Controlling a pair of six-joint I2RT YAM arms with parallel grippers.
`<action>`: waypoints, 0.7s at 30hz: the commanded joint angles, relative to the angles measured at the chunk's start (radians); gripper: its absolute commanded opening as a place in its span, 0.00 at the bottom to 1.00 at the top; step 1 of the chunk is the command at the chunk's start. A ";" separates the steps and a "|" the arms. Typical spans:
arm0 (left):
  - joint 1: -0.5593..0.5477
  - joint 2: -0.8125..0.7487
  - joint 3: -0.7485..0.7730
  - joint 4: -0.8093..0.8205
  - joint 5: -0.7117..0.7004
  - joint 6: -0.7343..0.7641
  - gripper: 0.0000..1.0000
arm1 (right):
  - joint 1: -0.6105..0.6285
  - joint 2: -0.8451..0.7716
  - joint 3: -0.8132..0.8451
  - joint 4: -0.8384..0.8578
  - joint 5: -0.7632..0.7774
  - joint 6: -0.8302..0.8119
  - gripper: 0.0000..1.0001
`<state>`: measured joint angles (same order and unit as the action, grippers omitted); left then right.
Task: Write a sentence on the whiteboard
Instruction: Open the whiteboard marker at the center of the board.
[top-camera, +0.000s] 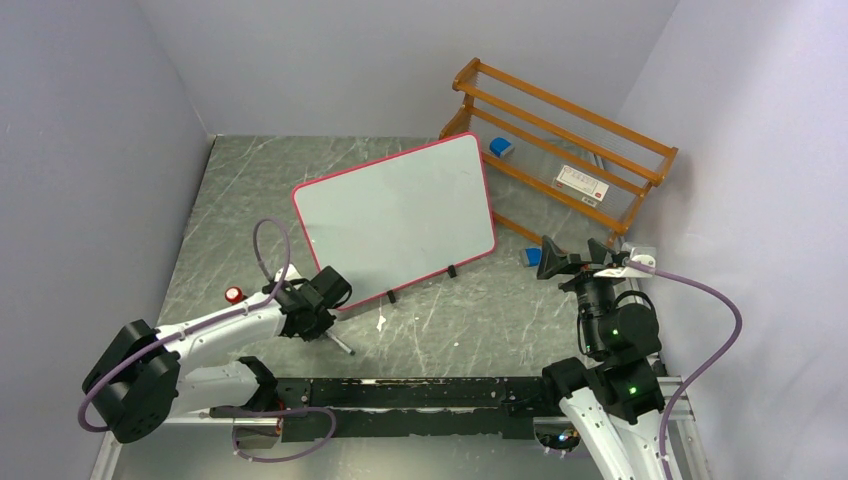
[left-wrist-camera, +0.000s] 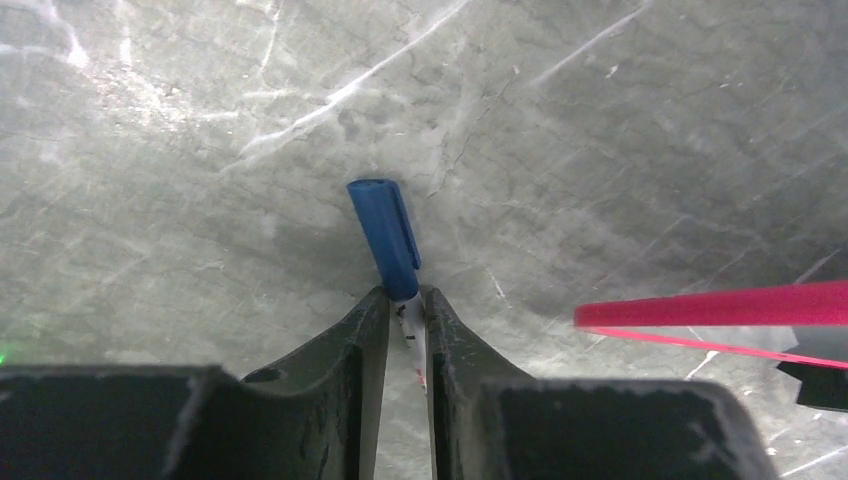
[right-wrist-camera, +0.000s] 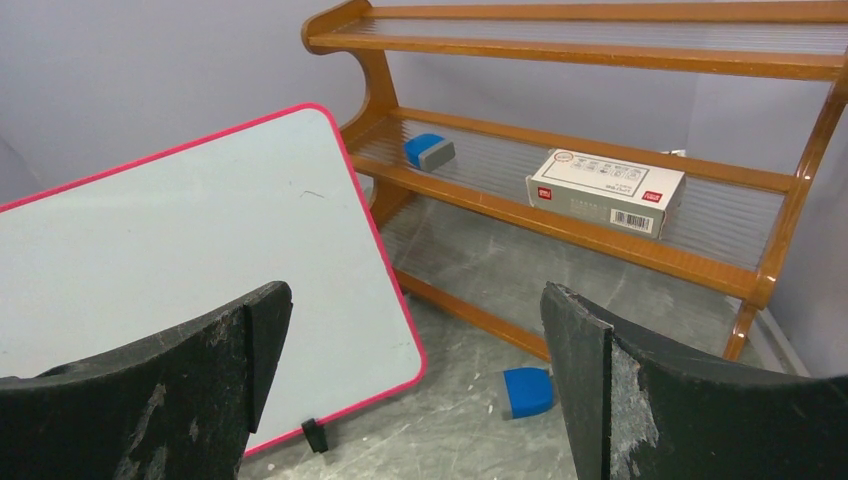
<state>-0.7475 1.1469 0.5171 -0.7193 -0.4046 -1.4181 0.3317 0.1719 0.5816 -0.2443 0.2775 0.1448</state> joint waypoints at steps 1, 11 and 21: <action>0.005 0.009 0.002 -0.122 0.009 -0.003 0.24 | 0.009 -0.003 -0.008 0.017 0.003 -0.014 1.00; 0.005 0.073 -0.007 -0.083 0.043 0.047 0.29 | 0.012 -0.012 -0.010 0.019 0.006 -0.013 1.00; 0.006 0.018 -0.025 -0.061 0.079 0.046 0.06 | 0.013 0.001 -0.007 0.020 -0.020 -0.012 1.00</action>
<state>-0.7475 1.1950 0.5518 -0.7773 -0.3923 -1.3582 0.3363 0.1719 0.5808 -0.2443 0.2768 0.1452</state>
